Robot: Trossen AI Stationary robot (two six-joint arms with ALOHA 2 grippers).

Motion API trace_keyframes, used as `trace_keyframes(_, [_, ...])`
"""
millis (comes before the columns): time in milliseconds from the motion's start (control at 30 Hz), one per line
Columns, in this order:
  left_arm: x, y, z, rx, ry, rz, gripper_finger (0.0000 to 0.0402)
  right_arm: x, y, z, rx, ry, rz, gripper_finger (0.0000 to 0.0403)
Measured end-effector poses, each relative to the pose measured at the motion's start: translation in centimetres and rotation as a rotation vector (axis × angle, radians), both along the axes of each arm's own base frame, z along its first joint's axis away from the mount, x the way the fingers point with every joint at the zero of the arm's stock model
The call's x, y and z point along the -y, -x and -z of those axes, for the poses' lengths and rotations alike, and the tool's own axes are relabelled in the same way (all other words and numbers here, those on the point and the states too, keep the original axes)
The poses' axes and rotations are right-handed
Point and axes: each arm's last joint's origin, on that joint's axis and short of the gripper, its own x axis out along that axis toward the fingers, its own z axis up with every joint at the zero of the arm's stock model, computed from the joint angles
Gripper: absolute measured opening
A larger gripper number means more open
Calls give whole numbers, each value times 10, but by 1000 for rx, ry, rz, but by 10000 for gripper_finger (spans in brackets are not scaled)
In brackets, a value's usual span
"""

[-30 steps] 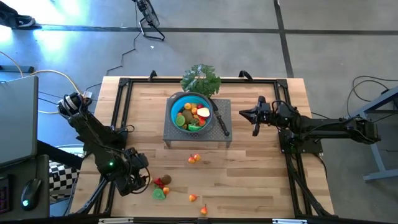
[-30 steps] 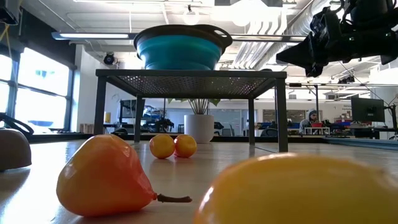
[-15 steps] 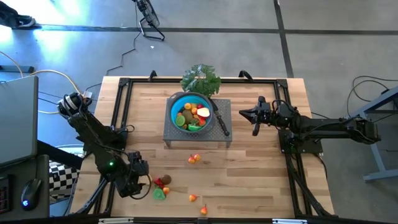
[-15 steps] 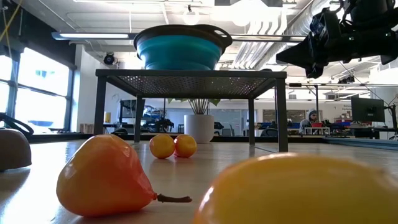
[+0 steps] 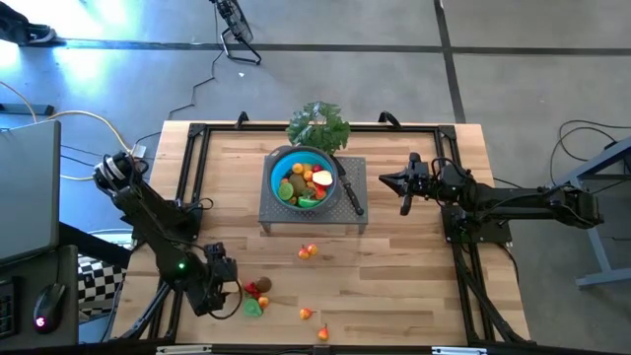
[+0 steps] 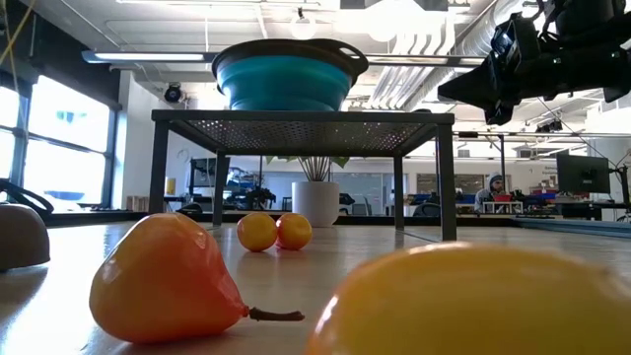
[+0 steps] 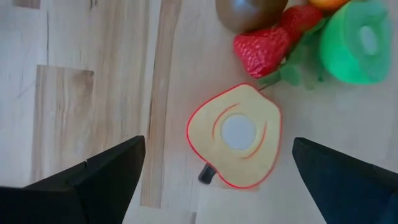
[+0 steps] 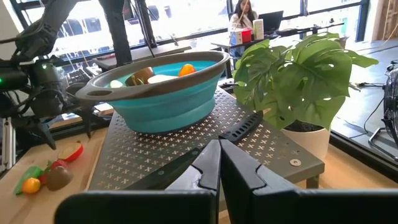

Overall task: Pick & Place Fruit
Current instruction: Put the apple into the blue strainer bowl on the shelf

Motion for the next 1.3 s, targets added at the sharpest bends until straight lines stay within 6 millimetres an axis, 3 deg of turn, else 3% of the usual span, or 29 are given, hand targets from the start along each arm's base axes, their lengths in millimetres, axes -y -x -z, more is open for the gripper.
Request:
trace_keyframes(533, [14, -10, 27, -29, -33, -3, 400, 0, 0, 1, -7, 5, 0, 2])
trace_keyframes(1000, [14, -10, 29, -35, -30, -29, 399, 0, 0, 1, -15, 4, 0, 2])
trace_keyframes(1300, [14, -10, 29, -33, -27, -30, 338, 0, 0, 1, -14, 4, -1, 2])
